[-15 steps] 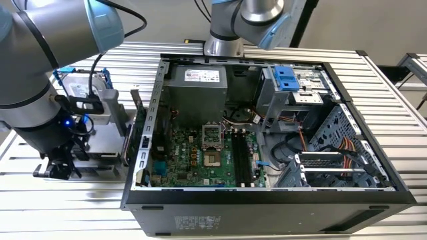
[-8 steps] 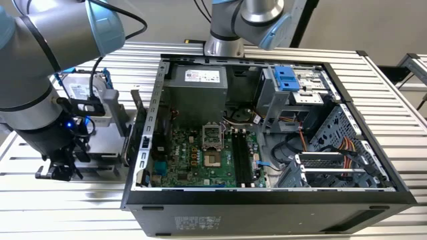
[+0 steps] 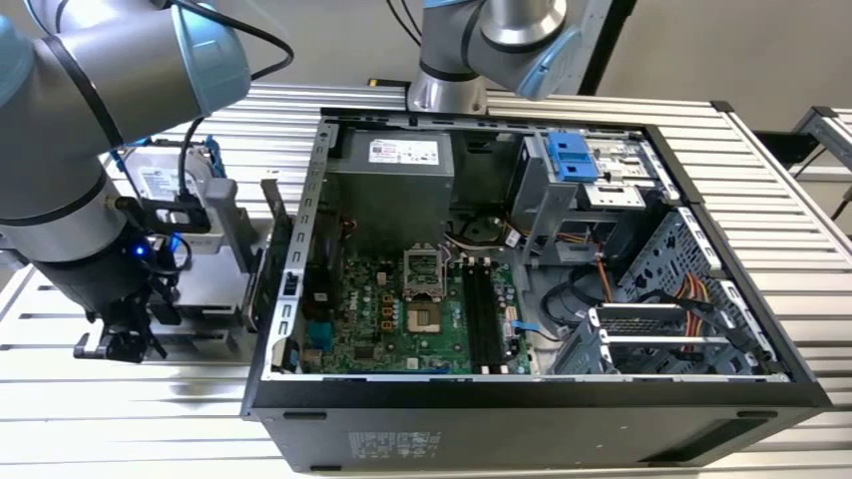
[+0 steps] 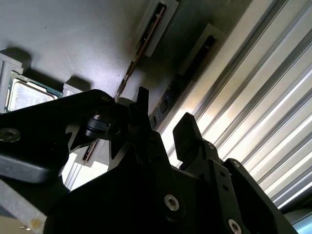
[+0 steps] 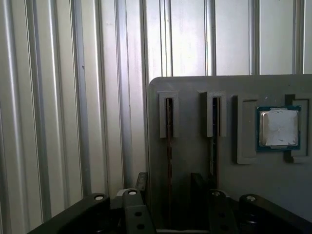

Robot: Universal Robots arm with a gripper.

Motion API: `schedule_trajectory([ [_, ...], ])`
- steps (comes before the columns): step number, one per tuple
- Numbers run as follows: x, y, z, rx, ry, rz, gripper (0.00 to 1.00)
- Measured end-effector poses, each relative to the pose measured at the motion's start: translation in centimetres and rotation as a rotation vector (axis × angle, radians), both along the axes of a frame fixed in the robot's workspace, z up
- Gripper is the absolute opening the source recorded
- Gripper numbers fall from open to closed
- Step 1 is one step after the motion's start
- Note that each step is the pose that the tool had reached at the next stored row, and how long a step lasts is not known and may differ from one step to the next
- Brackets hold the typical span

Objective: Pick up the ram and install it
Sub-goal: 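Pick up the ram and move it above insertion slot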

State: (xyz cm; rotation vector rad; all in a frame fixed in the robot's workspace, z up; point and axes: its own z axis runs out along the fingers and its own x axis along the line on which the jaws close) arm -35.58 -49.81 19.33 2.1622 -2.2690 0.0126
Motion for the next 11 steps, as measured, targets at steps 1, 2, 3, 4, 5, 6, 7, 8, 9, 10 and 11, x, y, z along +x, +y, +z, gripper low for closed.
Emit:
schedule_trajectory([
  [1,0.00,0.00,0.00,0.0001,-0.0003,0.000,1.00],
  [2,0.00,0.00,-0.01,0.0001,-0.0005,0.000,1.00],
  [3,0.00,0.00,-0.01,0.0002,-0.0007,0.000,1.00],
  [4,0.00,0.00,-0.01,0.0002,-0.0009,0.000,1.00],
  [5,0.00,0.00,-0.01,0.0002,-0.0010,0.000,1.00],
  [6,0.00,0.00,-0.01,0.0001,-0.0011,0.000,1.00],
  [7,0.00,0.00,-0.01,0.0002,-0.0013,0.000,1.00],
  [8,0.00,0.00,-0.01,0.0001,-0.0014,0.000,1.00],
  [9,0.00,0.00,-0.01,0.0001,-0.0016,0.000,1.00],
  [10,0.00,0.00,-0.01,0.0001,-0.0017,0.000,1.00],
  [11,0.00,0.00,-0.01,0.0001,-0.0019,0.000,1.00],
])
